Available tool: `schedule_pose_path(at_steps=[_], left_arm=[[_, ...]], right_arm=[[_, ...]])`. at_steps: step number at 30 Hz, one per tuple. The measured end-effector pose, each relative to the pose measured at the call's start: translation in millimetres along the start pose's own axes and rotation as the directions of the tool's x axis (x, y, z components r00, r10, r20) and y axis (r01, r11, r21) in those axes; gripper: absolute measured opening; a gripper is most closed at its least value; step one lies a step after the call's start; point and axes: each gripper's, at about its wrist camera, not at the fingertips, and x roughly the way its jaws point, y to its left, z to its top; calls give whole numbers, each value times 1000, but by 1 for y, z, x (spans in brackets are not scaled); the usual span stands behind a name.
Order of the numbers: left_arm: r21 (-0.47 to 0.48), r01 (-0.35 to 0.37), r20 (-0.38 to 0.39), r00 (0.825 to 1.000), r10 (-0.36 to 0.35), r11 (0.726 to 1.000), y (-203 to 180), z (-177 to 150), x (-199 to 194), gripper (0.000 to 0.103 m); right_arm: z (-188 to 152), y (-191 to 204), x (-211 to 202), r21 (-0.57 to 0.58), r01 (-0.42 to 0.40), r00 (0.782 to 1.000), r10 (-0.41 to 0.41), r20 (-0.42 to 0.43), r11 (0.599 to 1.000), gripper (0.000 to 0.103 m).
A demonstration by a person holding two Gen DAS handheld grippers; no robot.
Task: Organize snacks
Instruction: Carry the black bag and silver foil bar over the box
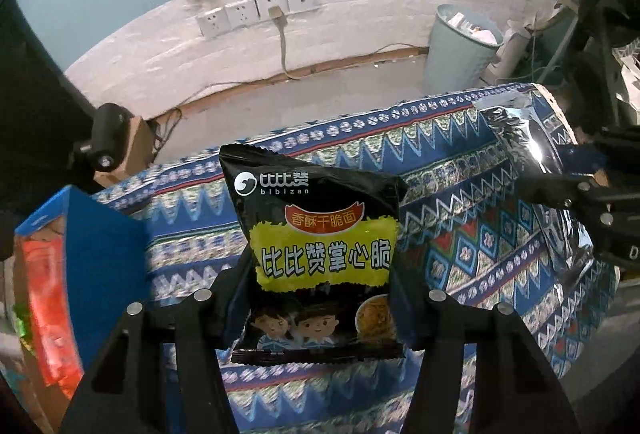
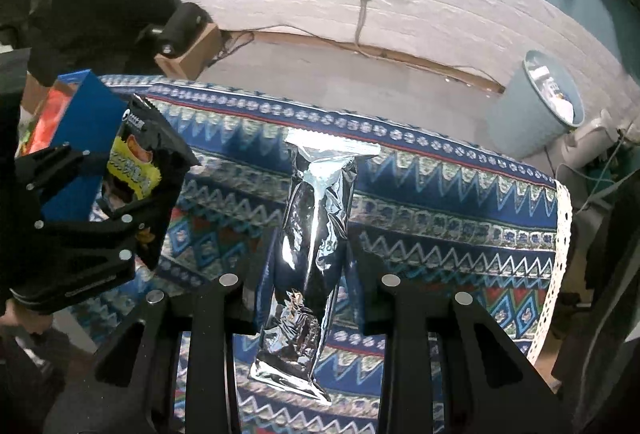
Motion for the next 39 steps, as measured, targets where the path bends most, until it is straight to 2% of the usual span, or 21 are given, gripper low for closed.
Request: schedule_pose_path(at_steps=[13,28,34,39], left_arm=[[-7,-63,78,995,63,998,40,-39,-65,60],[-40,-89,121,988,93,995,75,-72,-97,60],[-88,-66,139,987,78,994,97,-79,-111,60],[-115,-85,157,982,103,990,114,-84,-119,60]], right_arm=[[-1,56,-30,-82,-68,996,72,44,994,30],[11,114,-41,-142,-146,986,155,55,979,30],[22,138,-45,-165,-177,980,188,57,970,30],[35,161,-47,-185,-209,973,223,56,960,30]])
